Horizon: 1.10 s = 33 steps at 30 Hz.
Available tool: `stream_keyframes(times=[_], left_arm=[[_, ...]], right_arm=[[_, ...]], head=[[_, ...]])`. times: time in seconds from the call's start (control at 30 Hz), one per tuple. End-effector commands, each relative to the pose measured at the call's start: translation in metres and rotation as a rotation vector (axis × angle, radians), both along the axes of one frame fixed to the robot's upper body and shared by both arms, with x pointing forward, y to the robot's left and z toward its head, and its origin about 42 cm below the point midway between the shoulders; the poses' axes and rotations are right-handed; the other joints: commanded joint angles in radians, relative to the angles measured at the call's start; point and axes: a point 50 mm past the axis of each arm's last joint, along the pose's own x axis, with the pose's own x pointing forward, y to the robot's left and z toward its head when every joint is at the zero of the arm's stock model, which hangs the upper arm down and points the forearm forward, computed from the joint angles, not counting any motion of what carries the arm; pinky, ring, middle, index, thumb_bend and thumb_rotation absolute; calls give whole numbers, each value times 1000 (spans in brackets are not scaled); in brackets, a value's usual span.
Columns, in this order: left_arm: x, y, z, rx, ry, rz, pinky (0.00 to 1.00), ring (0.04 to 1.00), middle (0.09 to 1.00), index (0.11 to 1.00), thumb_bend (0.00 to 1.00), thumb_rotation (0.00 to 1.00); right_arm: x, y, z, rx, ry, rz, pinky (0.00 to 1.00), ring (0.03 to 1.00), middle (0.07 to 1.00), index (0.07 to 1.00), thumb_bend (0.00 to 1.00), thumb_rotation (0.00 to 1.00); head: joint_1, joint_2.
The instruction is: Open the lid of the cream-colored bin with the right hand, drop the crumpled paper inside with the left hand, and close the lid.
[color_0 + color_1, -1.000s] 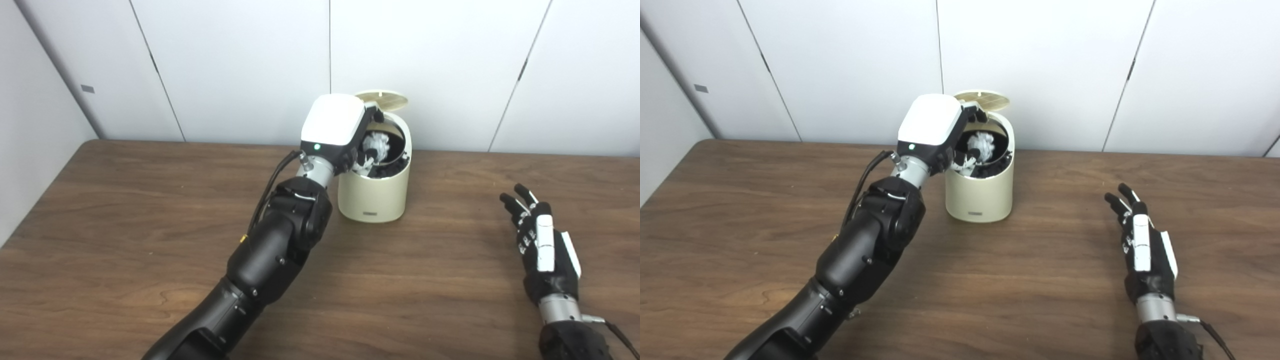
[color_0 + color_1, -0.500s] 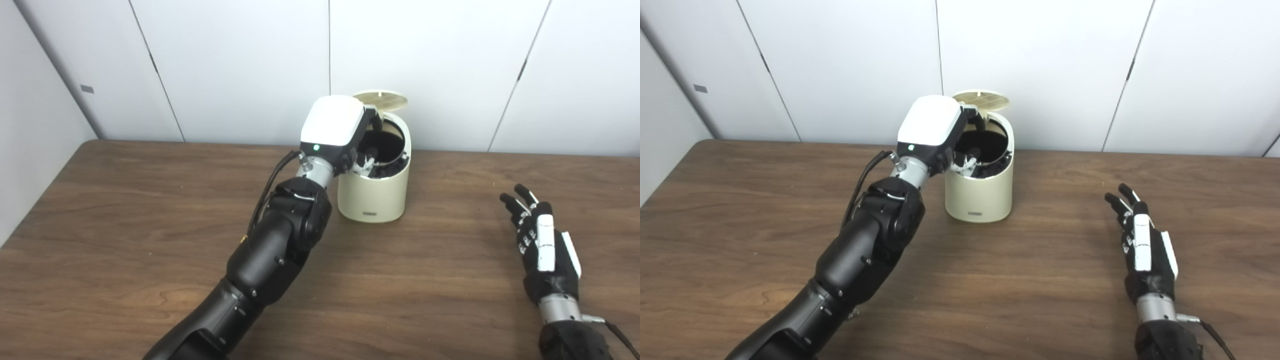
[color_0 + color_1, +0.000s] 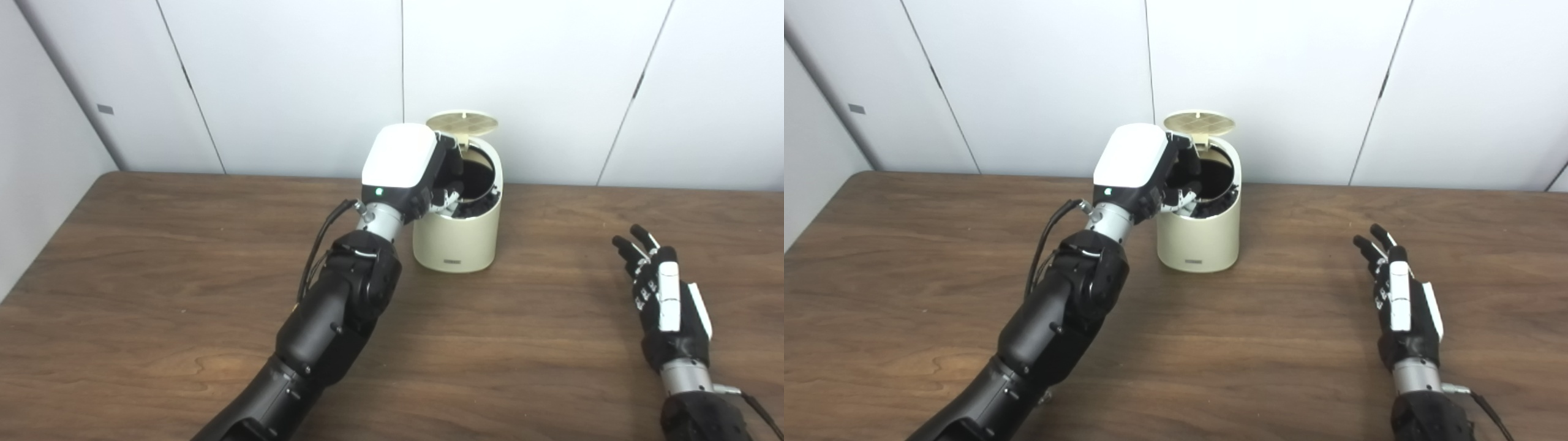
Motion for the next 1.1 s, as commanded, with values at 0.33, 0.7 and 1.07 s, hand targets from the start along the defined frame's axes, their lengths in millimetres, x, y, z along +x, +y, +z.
stream_keyframes(times=[0.33,0.7,1.07], left_arm=[[-1,8,20,-77,-209,-28,351,447,508,471,476,0],[-17,38,19,-89,-242,-47,307,414,519,461,472,0],[-37,81,20,-173,-128,29,302,412,525,475,471,0]], right_arm=[[-2,-5,2,-16,-10,6,1000,917,827,889,508,1000],[0,-4,1,-3,-9,3,1000,923,830,892,500,1000],[-1,-3,4,13,-12,15,1000,933,839,893,508,1000]], head=[[3,-2],[0,0],[0,0]])
